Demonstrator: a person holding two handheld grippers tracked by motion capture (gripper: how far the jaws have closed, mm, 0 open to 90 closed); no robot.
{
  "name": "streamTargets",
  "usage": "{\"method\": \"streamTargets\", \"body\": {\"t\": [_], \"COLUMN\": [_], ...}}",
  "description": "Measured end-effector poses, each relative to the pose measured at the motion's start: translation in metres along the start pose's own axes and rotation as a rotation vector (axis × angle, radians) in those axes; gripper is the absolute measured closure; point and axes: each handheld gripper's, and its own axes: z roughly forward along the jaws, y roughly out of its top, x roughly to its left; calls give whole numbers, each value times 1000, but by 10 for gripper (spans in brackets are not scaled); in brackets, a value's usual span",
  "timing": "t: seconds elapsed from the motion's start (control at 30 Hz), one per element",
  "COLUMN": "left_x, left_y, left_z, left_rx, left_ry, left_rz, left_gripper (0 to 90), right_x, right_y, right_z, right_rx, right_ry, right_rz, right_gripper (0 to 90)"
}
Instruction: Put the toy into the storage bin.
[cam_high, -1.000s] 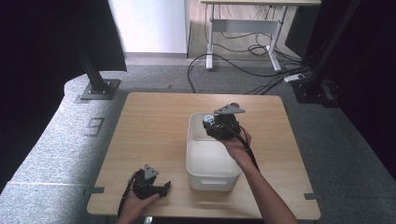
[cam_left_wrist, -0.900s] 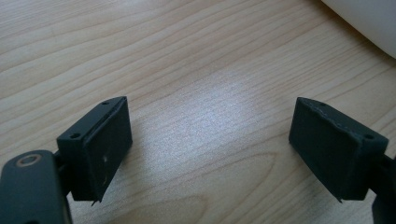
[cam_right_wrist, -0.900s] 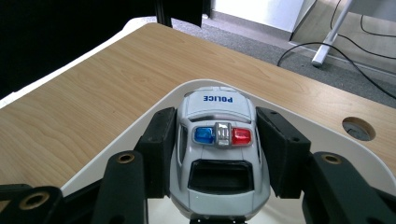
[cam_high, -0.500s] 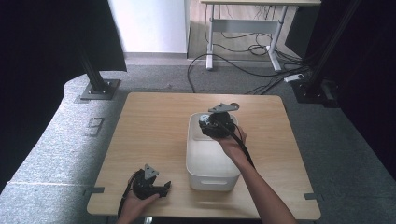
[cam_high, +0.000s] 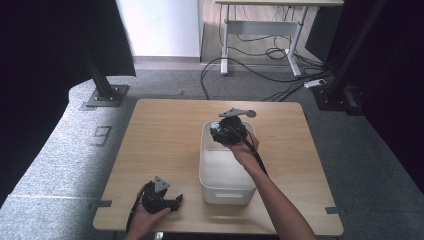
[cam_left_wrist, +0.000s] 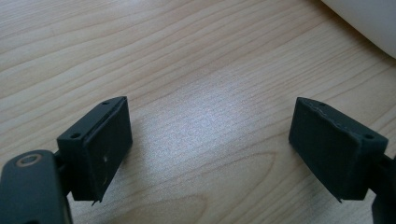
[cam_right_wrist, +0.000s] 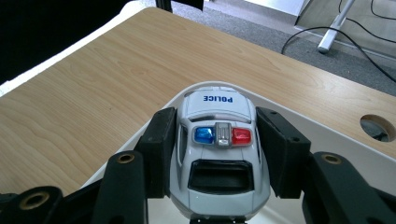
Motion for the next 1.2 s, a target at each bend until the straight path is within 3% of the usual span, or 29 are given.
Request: {"method": "streamTargets", "body": {"t": [0.57, 1.2], "left_x": [0, 0], "left_y": [0, 0], "left_z": [0, 0], "left_rx": [1, 1], "left_ry": [0, -2], "left_rz": [2, 2], "left_gripper": [133, 133], "right_x": [0, -5], "right_y": [6, 2], "right_z": [17, 43], "right_rx": [24, 93], "right_ry": [-13, -31], "right_rz": [20, 36], "right_gripper": [501, 502]}}
